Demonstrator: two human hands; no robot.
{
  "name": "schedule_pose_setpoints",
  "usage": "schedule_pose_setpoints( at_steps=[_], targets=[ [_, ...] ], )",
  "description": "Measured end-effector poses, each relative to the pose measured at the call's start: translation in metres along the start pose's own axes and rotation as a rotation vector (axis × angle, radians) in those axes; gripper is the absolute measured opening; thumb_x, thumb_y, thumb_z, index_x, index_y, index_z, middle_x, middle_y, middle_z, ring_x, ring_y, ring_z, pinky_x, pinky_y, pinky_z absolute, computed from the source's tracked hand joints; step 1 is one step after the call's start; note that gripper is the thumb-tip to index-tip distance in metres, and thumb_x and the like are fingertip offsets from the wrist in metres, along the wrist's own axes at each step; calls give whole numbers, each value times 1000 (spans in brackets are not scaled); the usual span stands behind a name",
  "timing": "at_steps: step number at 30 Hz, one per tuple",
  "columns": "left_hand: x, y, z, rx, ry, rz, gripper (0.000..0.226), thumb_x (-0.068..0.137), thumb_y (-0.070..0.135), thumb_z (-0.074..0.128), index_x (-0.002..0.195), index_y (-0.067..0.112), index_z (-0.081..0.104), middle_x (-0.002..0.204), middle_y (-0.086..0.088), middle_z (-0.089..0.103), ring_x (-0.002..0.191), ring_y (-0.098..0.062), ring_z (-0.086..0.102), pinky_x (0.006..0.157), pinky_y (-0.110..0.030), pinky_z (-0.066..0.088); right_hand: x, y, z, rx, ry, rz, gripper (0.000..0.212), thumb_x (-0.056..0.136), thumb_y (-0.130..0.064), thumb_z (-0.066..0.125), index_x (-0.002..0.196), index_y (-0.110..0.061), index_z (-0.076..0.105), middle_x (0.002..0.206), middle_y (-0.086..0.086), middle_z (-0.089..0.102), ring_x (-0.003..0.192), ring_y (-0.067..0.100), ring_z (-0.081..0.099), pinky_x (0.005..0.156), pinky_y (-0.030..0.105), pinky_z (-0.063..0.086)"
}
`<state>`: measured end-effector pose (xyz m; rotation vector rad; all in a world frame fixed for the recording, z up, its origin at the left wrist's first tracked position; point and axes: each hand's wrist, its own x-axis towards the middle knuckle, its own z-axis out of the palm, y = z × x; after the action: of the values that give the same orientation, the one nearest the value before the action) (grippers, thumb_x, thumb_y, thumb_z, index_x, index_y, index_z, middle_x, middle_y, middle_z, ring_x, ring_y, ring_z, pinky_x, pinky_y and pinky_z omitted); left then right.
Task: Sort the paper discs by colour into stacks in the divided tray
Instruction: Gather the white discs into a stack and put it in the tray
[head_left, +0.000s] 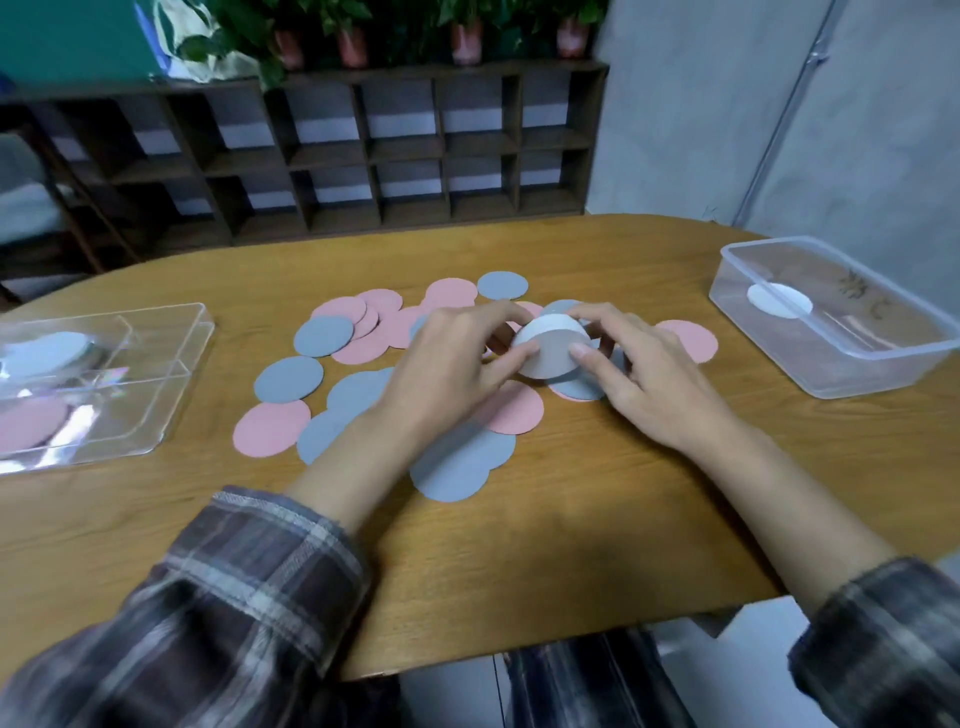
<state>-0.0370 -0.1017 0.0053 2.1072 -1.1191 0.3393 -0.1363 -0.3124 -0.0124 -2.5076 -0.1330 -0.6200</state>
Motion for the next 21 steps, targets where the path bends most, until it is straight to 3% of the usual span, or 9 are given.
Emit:
schedule_pose_setpoints(
  at_steps=[5,8,13,21],
  targets=[
    [-36,-5,-57,95,-99,-46,15,94,34,73,105,25,69,82,14,72,75,-2,67,69,-32,58,-4,-48,21,110,-61,-36,28,102,-29,63,130,-28,60,93,-19,63,80,6,58,67,11,37],
    [-57,-8,-93,121,-85,-87,16,93,32,74,103,21,68,80,14,71,71,-1,65,66,-26,51,6,-82,34,176,-81,-48,24,100,-28,66,123,-27,62,92,-18,64,71,2,56,63,11,37],
    [-94,-24,-151,126,-15,-197,21,86,44,70,100,29,68,80,14,74,72,-3,69,73,-36,58,29,-139,55,245,-139,-112,17,99,-29,68,114,-32,62,90,-16,66,73,6,56,67,15,41],
    [-147,-64,-231,11,51,-344,13,92,30,78,101,25,70,81,7,76,71,-15,71,65,-32,58,73,-224,97,272,-261,-199,18,98,-28,68,116,-23,68,91,-13,67,73,4,53,65,10,41]
  ],
)
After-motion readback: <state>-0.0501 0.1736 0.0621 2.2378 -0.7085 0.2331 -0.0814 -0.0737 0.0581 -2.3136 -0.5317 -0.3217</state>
